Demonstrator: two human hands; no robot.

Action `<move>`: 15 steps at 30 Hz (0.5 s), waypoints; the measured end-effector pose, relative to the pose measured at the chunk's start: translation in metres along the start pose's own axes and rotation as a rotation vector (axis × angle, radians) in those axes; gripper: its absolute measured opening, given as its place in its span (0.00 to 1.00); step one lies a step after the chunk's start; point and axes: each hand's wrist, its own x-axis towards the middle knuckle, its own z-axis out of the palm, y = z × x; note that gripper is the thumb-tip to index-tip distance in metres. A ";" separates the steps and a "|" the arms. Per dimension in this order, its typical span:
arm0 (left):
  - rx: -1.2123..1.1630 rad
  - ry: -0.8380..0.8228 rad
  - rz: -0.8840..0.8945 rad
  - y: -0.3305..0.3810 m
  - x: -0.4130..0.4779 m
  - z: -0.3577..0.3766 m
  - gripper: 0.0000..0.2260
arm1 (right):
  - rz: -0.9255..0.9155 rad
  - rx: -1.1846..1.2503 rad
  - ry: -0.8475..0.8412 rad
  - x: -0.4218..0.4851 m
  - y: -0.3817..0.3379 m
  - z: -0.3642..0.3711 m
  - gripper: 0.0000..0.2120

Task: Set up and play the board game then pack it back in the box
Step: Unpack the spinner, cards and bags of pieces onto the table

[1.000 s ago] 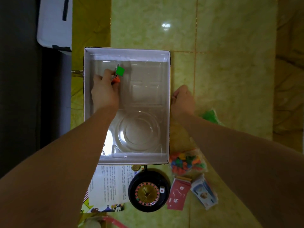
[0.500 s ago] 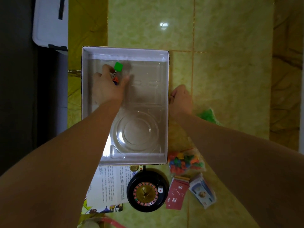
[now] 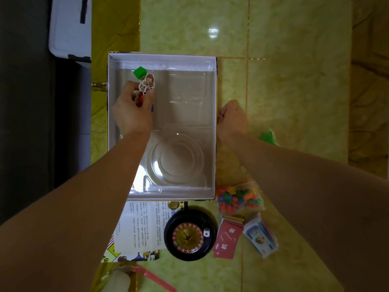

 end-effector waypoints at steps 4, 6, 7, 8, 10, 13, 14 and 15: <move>-0.116 -0.141 -0.040 0.000 -0.028 -0.002 0.05 | 0.010 0.095 -0.158 0.008 -0.003 -0.020 0.06; -0.168 -0.228 -0.045 0.006 -0.050 -0.003 0.05 | -0.080 0.104 -0.316 0.005 0.003 -0.040 0.10; -0.182 -0.267 -0.051 0.009 -0.063 -0.003 0.05 | -0.110 0.143 -0.333 -0.001 0.007 -0.047 0.10; -0.192 -0.303 -0.065 0.013 -0.075 -0.001 0.05 | -0.131 0.198 -0.312 -0.011 0.010 -0.054 0.10; -0.218 -0.361 -0.073 0.021 -0.097 0.003 0.06 | -0.190 0.368 -0.201 -0.037 0.014 -0.063 0.11; -0.198 -0.493 -0.066 0.039 -0.134 0.017 0.08 | -0.234 0.586 -0.233 -0.082 0.027 -0.081 0.09; -0.197 -0.544 -0.077 0.046 -0.146 0.022 0.08 | -0.227 0.618 -0.287 -0.094 0.034 -0.085 0.09; -0.194 -0.592 -0.090 0.051 -0.157 0.028 0.08 | -0.207 0.631 -0.330 -0.104 0.044 -0.087 0.09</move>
